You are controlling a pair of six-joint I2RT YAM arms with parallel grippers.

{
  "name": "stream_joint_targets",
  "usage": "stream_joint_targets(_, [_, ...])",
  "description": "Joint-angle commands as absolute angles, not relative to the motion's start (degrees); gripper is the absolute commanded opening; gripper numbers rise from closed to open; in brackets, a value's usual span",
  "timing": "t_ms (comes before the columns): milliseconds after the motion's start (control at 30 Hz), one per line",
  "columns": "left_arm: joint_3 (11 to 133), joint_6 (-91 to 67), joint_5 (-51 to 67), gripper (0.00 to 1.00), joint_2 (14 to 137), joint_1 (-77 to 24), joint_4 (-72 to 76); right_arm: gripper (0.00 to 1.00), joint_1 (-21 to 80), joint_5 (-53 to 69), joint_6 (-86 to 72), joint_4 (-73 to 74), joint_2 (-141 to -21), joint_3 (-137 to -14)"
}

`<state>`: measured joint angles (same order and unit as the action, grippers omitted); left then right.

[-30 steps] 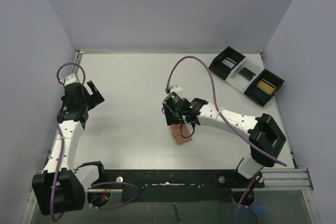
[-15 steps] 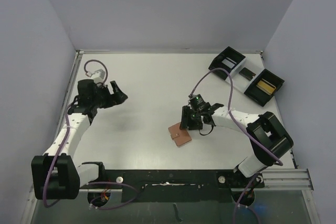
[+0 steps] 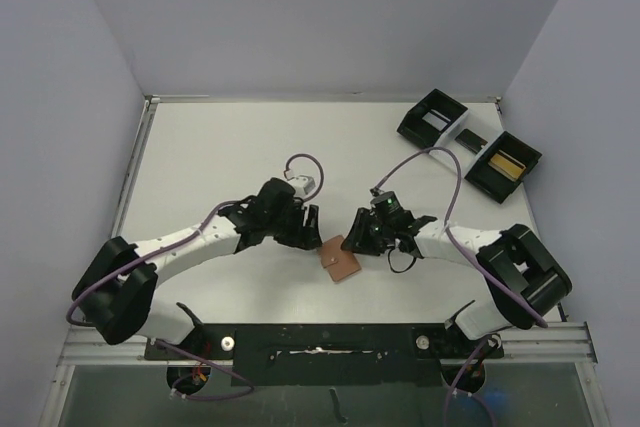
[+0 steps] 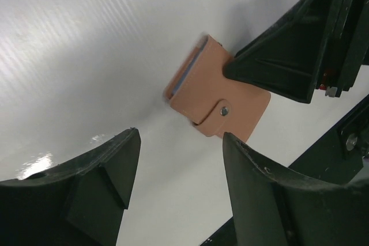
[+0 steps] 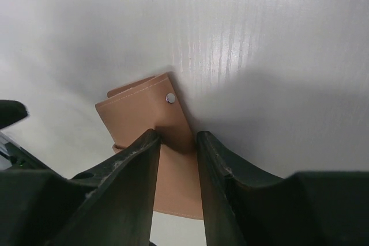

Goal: Take the credit cards out of the card holder

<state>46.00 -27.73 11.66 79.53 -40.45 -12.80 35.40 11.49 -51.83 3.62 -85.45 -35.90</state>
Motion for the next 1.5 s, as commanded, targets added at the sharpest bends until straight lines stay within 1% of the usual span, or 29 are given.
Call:
stream_joint_targets(0, [51.2, -30.3, 3.9, 0.58, 82.9, -46.5, -13.9, 0.33, 33.7, 13.7, -53.7, 1.4, -84.1, -32.2])
stream_joint_targets(233, [55.6, -28.3, -0.1, 0.57, 88.7, -52.6, -16.4, 0.34, 31.7, 17.6, -54.8, -2.8, -83.9, -29.0])
stream_joint_targets(367, [58.7, -24.6, -1.1, 0.49, 92.3, -55.4, -17.7, 0.34, 31.2, 18.0, -55.1, -3.5, -84.1, -28.6])
stream_joint_targets(500, [61.3, -21.0, -4.4, 0.45, 96.2, -59.0, -19.3, 0.34, 30.9, 18.7, -55.0, -4.2, -84.7, -28.4])
stream_joint_targets(633, [61.3, -19.9, -6.4, 0.43, 98.1, -60.8, -19.4, 0.35, 30.5, 19.4, -55.0, -4.6, -85.5, -28.3])
stream_joint_targets(833, [59.5, -18.7, -11.4, 0.43, 98.4, -61.0, -20.2, 0.36, 30.1, 19.9, -54.9, -4.7, -86.0, -28.4])
stream_joint_targets(933, [58.7, -17.9, -11.6, 0.41, 98.3, -61.0, -19.9, 0.36, 30.1, 20.4, -54.6, -4.7, -86.2, -28.6])
stream_joint_targets(1100, [56.5, -17.1, -11.9, 0.22, 97.6, -61.3, -18.3, 0.36, 30.0, 22.3, -53.7, -5.8, -86.6, -28.6])
stream_joint_targets(1200, [55.2, -17.1, -12.4, 0.15, 96.5, -61.3, -17.0, 0.36, 29.9, 24.1, -52.7, -6.8, -87.4, -28.6])
stream_joint_targets(1300, [53.9, -17.5, -12.3, 0.09, 94.7, -61.3, -14.4, 0.37, 30.1, 26.1, -52.2, -8.5, -88.1, -28.1])
stream_joint_targets(1400, [52.5, -18.4, -12.1, 0.07, 92.8, -61.3, -12.0, 0.40, 30.1, 27.6, -51.3, -9.4, -88.9, -28.2])
stream_joint_targets(1467, [51.8, -19.1, -11.7, 0.05, 91.7, -61.2, -10.7, 0.40, 30.2, 27.8, -50.7, -9.3, -89.2, -28.3])
